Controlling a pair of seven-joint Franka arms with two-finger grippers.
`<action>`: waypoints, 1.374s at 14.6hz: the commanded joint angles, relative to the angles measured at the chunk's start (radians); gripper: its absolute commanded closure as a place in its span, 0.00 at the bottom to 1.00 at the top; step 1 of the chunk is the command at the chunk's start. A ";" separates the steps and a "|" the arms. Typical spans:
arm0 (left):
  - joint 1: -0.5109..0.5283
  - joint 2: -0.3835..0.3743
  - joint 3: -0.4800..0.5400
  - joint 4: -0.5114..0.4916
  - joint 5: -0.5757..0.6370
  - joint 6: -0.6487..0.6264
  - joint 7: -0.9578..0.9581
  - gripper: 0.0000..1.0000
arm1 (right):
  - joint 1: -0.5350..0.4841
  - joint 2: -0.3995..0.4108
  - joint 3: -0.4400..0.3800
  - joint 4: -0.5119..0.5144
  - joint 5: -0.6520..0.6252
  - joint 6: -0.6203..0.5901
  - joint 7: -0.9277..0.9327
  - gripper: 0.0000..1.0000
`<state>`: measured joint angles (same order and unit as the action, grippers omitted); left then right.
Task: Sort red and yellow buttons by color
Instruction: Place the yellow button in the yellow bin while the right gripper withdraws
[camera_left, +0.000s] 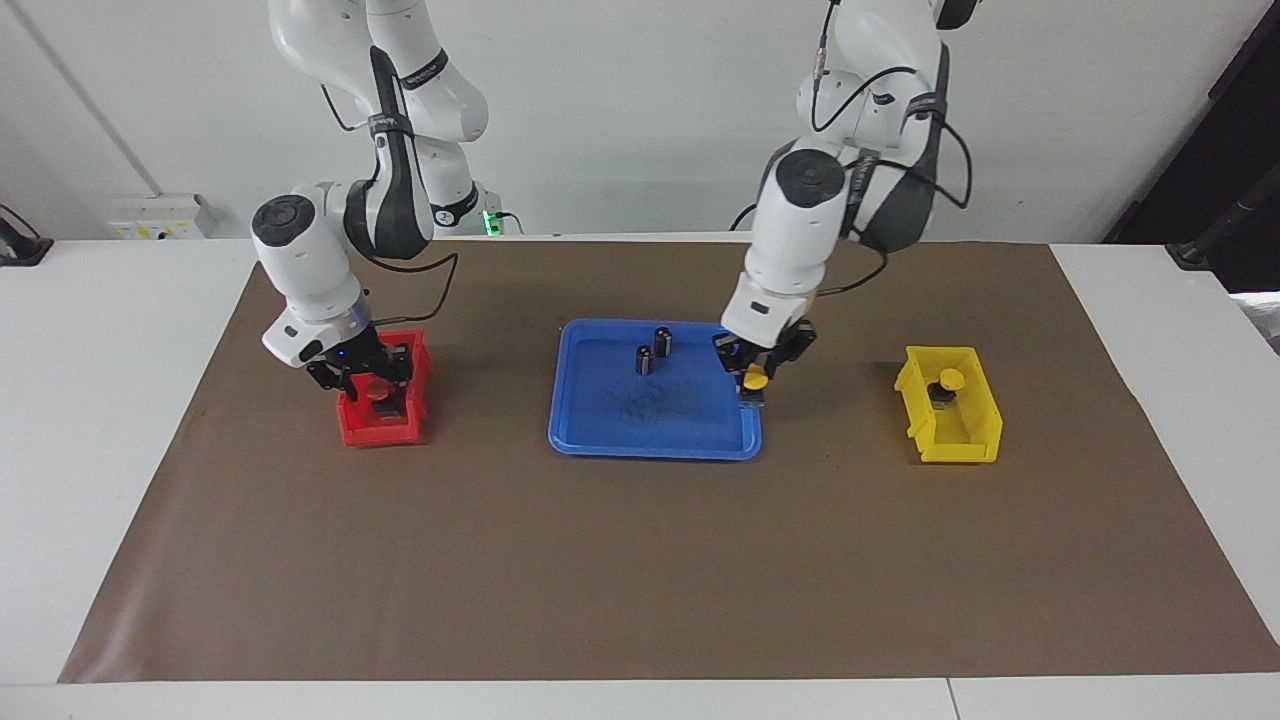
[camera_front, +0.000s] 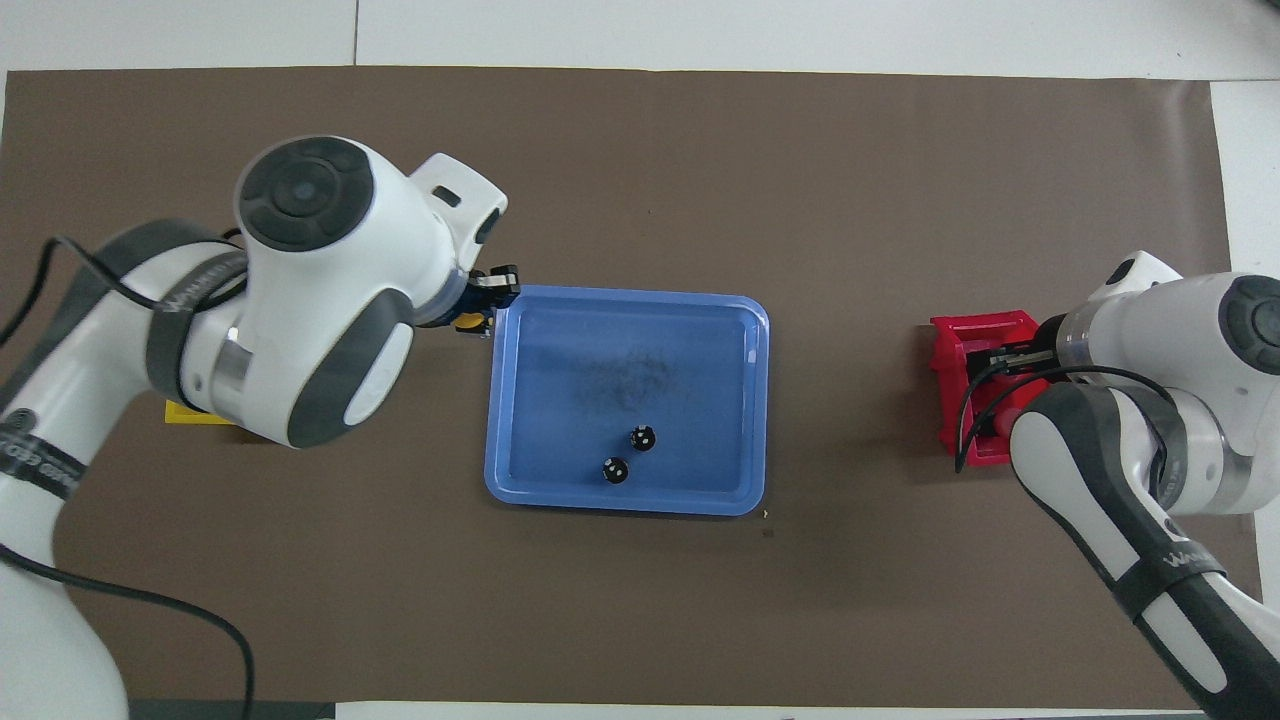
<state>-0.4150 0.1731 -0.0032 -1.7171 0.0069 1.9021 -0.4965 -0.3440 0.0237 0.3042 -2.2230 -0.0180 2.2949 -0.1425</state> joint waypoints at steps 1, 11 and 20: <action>0.146 -0.007 -0.008 0.040 -0.022 -0.081 0.198 0.99 | -0.010 0.007 0.010 0.133 0.026 -0.145 -0.028 0.06; 0.374 -0.067 -0.001 -0.163 -0.015 0.133 0.426 0.98 | -0.027 -0.018 0.003 0.652 0.017 -0.767 -0.022 0.00; 0.403 -0.037 -0.003 -0.320 -0.015 0.325 0.446 0.98 | 0.058 -0.030 -0.140 0.698 0.007 -0.867 -0.022 0.00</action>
<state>-0.0248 0.1539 0.0029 -1.9698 0.0044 2.1610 -0.0577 -0.3315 -0.0138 0.2210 -1.5492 -0.0176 1.4498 -0.1464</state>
